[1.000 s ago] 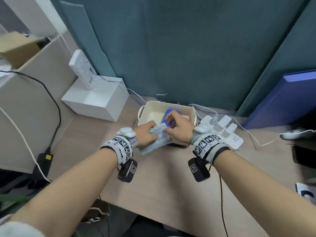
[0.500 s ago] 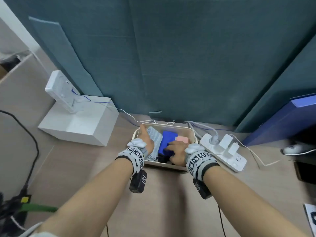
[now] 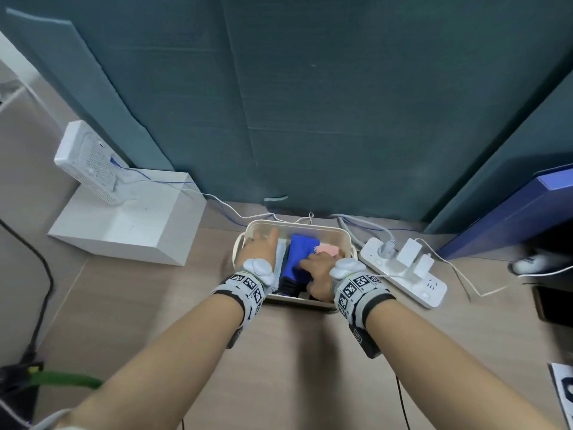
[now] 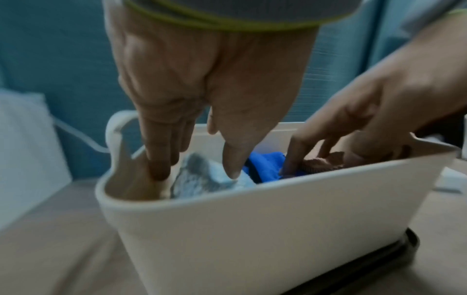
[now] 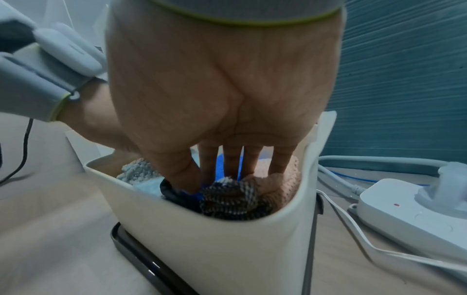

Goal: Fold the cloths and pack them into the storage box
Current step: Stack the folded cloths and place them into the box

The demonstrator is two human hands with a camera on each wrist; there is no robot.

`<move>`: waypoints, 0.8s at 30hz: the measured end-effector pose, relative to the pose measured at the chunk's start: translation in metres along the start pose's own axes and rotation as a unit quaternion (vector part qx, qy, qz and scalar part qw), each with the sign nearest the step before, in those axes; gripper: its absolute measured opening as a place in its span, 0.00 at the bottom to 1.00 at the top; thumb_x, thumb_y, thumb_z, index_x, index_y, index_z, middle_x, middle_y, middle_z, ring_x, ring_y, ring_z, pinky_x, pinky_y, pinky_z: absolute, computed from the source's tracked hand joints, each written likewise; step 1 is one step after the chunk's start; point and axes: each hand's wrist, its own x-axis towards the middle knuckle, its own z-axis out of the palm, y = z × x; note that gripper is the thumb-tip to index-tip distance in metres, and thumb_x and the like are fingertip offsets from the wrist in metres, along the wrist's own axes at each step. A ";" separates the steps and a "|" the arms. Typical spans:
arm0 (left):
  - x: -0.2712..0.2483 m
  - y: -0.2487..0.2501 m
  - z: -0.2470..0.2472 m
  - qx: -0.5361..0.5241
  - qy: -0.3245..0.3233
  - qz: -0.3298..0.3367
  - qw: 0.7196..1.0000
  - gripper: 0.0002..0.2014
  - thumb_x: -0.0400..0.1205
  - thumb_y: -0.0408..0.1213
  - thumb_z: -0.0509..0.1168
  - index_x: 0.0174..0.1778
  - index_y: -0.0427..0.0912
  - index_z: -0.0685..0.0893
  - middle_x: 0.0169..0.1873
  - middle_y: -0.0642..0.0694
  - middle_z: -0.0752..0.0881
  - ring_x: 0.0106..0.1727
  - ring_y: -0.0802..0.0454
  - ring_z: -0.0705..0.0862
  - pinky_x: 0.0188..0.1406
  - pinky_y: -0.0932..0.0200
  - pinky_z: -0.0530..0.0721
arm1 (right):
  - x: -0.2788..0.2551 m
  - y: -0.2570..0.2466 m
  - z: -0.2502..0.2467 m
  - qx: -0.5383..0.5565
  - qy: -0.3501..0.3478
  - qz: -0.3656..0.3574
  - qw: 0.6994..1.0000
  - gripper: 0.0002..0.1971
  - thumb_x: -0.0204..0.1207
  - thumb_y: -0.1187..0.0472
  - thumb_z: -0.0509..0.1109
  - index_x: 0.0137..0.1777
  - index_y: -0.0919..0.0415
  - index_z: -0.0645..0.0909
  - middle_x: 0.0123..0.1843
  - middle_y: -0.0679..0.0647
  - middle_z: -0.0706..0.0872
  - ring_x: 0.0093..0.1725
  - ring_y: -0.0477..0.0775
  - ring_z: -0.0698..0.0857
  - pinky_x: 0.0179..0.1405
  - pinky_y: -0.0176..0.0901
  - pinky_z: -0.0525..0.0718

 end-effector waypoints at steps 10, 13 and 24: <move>-0.004 -0.010 0.016 -0.039 -0.157 -0.027 0.986 0.33 0.77 0.32 0.70 0.79 0.47 0.71 0.71 0.39 0.72 0.68 0.38 0.80 0.65 0.46 0.84 | 0.005 0.002 0.010 0.009 -0.007 0.004 1.000 0.31 0.80 0.51 0.65 0.84 0.37 0.68 0.83 0.44 0.72 0.83 0.55 0.67 0.80 0.64 0.65; -0.004 -0.016 0.021 -0.073 -0.141 -0.018 0.987 0.32 0.79 0.33 0.68 0.81 0.50 0.72 0.71 0.39 0.73 0.69 0.38 0.79 0.69 0.45 0.82 | 0.007 0.002 0.013 0.005 -0.005 -0.002 1.000 0.31 0.81 0.52 0.65 0.85 0.39 0.67 0.86 0.46 0.69 0.85 0.55 0.66 0.82 0.62 0.64; -0.015 -0.057 -0.024 -0.164 0.109 -0.071 0.978 0.11 0.85 0.42 0.63 0.61 0.46 0.78 0.59 0.41 0.77 0.52 0.33 0.84 0.49 0.48 0.81 | -0.038 0.033 -0.036 0.195 0.186 0.109 0.957 0.10 0.75 0.57 0.69 0.55 0.49 0.77 0.53 0.45 0.78 0.52 0.57 0.82 0.50 0.49 0.79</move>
